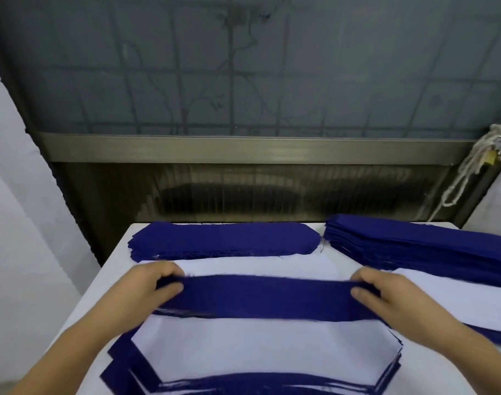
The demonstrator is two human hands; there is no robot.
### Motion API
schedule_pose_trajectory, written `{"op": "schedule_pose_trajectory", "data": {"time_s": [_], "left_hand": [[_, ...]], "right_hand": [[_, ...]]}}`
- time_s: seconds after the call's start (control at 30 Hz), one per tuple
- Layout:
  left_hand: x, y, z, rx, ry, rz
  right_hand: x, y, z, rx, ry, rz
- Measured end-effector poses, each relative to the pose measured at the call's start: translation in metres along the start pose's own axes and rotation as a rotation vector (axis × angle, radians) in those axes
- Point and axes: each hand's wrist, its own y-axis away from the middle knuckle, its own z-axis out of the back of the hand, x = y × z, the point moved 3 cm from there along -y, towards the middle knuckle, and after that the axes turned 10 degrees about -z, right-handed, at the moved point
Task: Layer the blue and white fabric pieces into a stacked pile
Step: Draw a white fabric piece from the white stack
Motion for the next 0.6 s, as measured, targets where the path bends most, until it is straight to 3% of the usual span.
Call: {"op": "schedule_pose_trajectory", "data": {"time_s": [0.1,0.2,0.37,0.53,0.6], "left_hand": [[-0.011,0.005,0.014,-0.247,0.001,-0.102],[-0.014,0.027,0.008,-0.232,-0.055,-0.218],[0.000,0.062,-0.043,0.054,-0.180,-0.365],[0.014,0.066,-0.053,0.112,-0.082,-0.305],[0.014,0.064,-0.049,0.204,-0.053,-0.242]], "right_hand": [[0.006,0.007,0.013,-0.320,-0.004,0.137],[-0.004,0.027,-0.002,-0.479,0.112,0.343],[-0.039,0.054,-0.063,-0.350,0.152,0.460],[-0.043,0.058,-0.072,-0.280,0.100,0.419],[-0.038,0.058,-0.068,-0.249,0.108,0.398]]}}
